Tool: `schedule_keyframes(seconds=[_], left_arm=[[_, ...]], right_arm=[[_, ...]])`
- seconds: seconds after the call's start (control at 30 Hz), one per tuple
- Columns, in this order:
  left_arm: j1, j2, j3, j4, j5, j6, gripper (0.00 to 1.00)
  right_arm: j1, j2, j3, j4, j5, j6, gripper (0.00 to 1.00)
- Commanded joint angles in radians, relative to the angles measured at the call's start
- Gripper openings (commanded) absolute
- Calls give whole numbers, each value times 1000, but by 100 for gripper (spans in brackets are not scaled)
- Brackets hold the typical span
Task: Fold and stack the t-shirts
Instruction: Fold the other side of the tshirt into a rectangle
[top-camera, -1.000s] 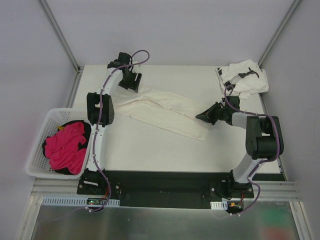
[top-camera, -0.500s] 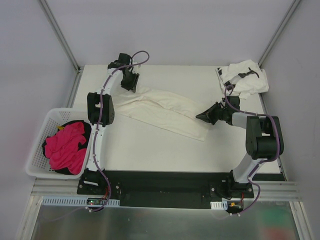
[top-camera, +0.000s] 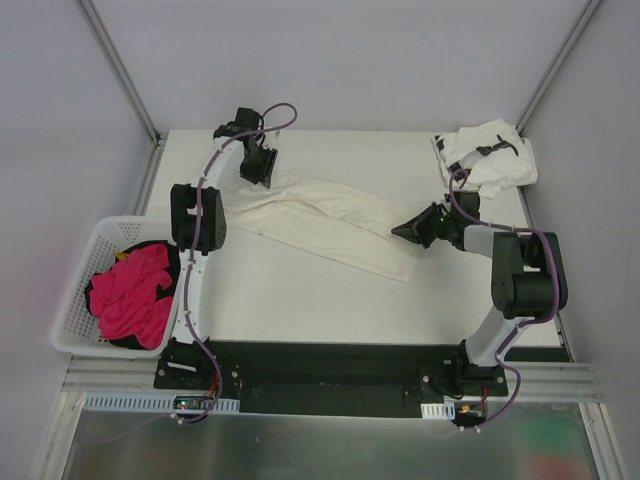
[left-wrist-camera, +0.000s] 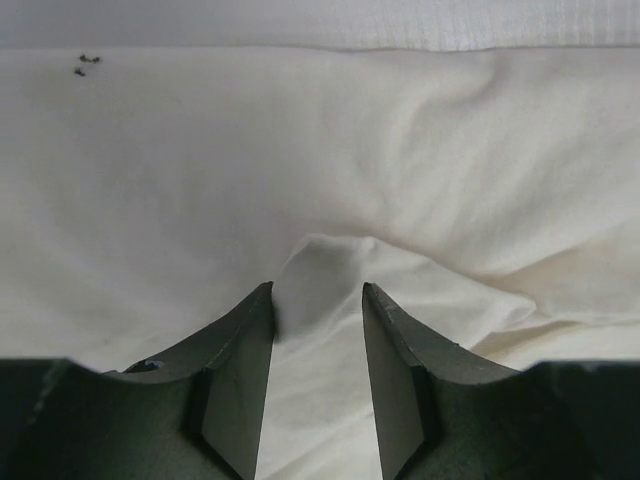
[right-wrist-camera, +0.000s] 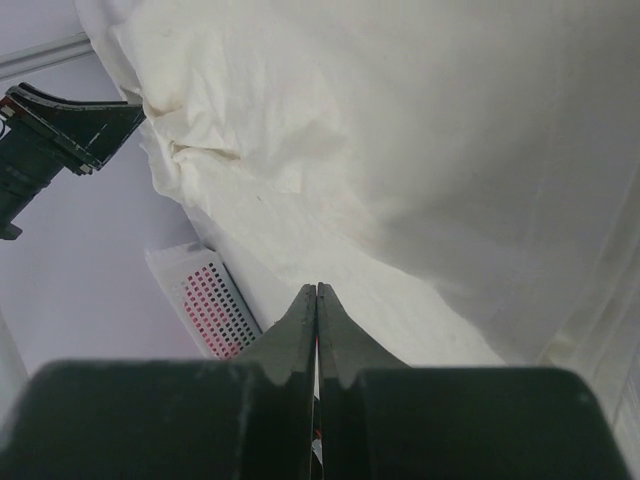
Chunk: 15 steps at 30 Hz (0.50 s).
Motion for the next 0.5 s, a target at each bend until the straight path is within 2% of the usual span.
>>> schedule_keyframes(seconds=[0.0,0.3,0.47], left_arm=[[-5,-147,-27,-13,15,-29,40],[-5,-171,-32,-12,30,-38,40],[-5,-126,-4,-12,10,-26,41]], right_arm=[[7,2,-18,56,-21,19,1],[9,-4,-31,81,-31,30,1],[9,-14,-38,82,-30,31,1]])
